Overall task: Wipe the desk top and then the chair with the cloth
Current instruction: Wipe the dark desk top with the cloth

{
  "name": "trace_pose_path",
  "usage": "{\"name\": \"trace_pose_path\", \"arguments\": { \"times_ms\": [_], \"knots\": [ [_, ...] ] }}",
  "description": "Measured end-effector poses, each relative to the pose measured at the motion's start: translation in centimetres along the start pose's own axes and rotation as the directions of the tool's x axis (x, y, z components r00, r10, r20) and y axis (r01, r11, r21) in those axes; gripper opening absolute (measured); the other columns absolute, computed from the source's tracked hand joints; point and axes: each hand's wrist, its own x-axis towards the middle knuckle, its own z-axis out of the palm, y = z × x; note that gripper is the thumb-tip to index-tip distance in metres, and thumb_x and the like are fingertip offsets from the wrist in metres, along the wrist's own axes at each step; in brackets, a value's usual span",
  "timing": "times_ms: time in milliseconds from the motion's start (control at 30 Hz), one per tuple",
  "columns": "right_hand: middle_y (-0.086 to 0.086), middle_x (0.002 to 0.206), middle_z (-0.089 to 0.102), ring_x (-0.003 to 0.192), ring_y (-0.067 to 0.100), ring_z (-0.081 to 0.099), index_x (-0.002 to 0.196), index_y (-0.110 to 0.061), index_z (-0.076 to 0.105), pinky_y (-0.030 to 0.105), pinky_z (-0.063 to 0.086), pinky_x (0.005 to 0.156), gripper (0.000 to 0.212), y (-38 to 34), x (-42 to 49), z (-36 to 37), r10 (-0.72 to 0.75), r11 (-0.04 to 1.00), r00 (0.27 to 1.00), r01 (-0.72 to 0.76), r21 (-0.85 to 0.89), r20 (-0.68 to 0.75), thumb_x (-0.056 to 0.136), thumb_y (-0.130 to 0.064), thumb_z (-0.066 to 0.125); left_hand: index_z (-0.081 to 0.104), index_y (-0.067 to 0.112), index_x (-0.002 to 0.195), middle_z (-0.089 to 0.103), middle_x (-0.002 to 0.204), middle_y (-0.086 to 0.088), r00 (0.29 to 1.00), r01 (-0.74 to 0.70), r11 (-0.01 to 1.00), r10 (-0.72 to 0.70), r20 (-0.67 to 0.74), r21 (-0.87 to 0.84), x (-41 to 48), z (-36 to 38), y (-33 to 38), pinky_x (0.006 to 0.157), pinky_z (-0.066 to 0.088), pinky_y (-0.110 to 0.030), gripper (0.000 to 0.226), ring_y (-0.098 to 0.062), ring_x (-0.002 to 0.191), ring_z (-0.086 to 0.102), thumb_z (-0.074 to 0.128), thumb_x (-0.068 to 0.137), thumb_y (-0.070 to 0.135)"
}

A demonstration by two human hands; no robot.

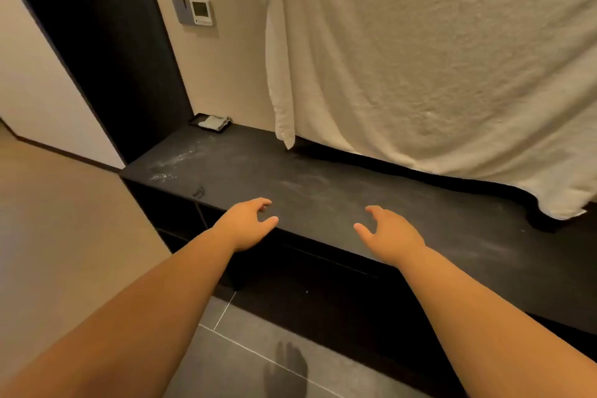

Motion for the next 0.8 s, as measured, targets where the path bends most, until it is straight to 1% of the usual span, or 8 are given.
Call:
{"name": "trace_pose_path", "arguments": {
  "times_ms": [133, 267, 333, 467, 567, 633, 800],
  "knots": [
    [0.001, 0.147, 0.053, 0.134, 0.025, 0.05, 0.155, -0.03, 0.032, 0.042, 0.051, 0.099, 0.067, -2.5, 1.1, 2.4, -0.029, 1.0, 0.996, 0.029, 0.002, 0.09, 0.099, -0.062, 0.046, 0.045, 0.031, 0.156, 0.056, 0.15, 0.005, 0.998, 0.066, 0.998, -0.067, -0.01, -0.022, -1.5, -0.4, -3.0, 0.11, 0.047, -0.035, 0.062, -0.018, 0.131, 0.058, 0.061, 0.1, 0.053],
    [0.001, 0.143, 0.055, 0.129, 0.024, 0.054, 0.156, -0.029, 0.031, 0.039, 0.053, 0.095, 0.067, -6.1, 2.7, 5.0, -0.087, 0.996, 0.987, 0.089, -0.013, 0.138, 0.099, -0.062, 0.046, 0.045, 0.029, 0.157, 0.057, 0.149, 0.004, 0.993, 0.112, 0.994, -0.112, -0.024, 0.01, -2.6, -1.4, -6.7, 0.104, 0.046, -0.031, 0.062, -0.018, 0.127, 0.06, 0.06, 0.101, 0.052],
    [0.0, 0.14, 0.057, 0.127, 0.023, 0.055, 0.156, -0.029, 0.031, 0.039, 0.053, 0.094, 0.067, -8.1, 3.7, 6.1, -0.12, 0.992, 0.981, 0.125, -0.024, 0.152, 0.099, -0.062, 0.046, 0.045, 0.028, 0.157, 0.057, 0.149, 0.003, 0.988, 0.148, 0.989, -0.149, -0.037, -0.016, -2.4, -2.2, -8.8, 0.104, 0.047, -0.032, 0.062, -0.017, 0.125, 0.061, 0.06, 0.101, 0.051],
    [-0.001, 0.139, 0.058, 0.126, 0.022, 0.055, 0.155, -0.029, 0.031, 0.038, 0.053, 0.094, 0.067, -12.2, 6.1, 7.9, -0.159, 0.985, 0.971, 0.168, -0.036, 0.18, 0.099, -0.062, 0.046, 0.044, 0.028, 0.157, 0.057, 0.149, 0.001, 0.978, 0.196, 0.979, -0.2, -0.055, -0.063, -1.5, -4.2, -13.0, 0.106, 0.048, -0.033, 0.063, -0.019, 0.127, 0.061, 0.061, 0.101, 0.051],
    [-0.002, 0.135, 0.059, 0.12, 0.021, 0.058, 0.155, -0.03, 0.031, 0.038, 0.055, 0.09, 0.065, -15.7, 8.3, 9.3, -0.168, 0.983, 0.964, 0.178, -0.033, 0.206, 0.099, -0.061, 0.046, 0.043, 0.028, 0.157, 0.056, 0.15, 0.001, 0.973, 0.212, 0.974, -0.218, -0.078, -0.075, -0.3, -6.2, -16.1, 0.104, 0.047, -0.033, 0.061, -0.02, 0.128, 0.06, 0.06, 0.102, 0.049],
    [-0.004, 0.133, 0.06, 0.117, 0.019, 0.059, 0.154, -0.03, 0.033, 0.036, 0.055, 0.088, 0.065, -18.3, 10.0, 10.3, -0.168, 0.983, 0.96, 0.182, -0.039, 0.224, 0.099, -0.061, 0.045, 0.043, 0.029, 0.157, 0.055, 0.151, 0.001, 0.97, 0.225, 0.971, -0.231, -0.076, -0.082, 0.6, -7.5, -18.3, 0.105, 0.048, -0.034, 0.061, -0.02, 0.128, 0.06, 0.06, 0.102, 0.049],
    [-0.004, 0.131, 0.061, 0.114, 0.018, 0.06, 0.151, -0.028, 0.039, 0.037, 0.055, 0.091, 0.062, -24.5, 14.2, 12.8, -0.177, 0.98, 0.95, 0.194, -0.04, 0.258, 0.099, -0.062, 0.045, 0.044, 0.027, 0.157, 0.056, 0.151, -0.001, 0.964, 0.249, 0.964, -0.256, -0.071, -0.09, 3.3, -10.9, -24.0, 0.107, 0.049, -0.037, 0.06, -0.022, 0.129, 0.06, 0.06, 0.102, 0.047]
  ]
}}
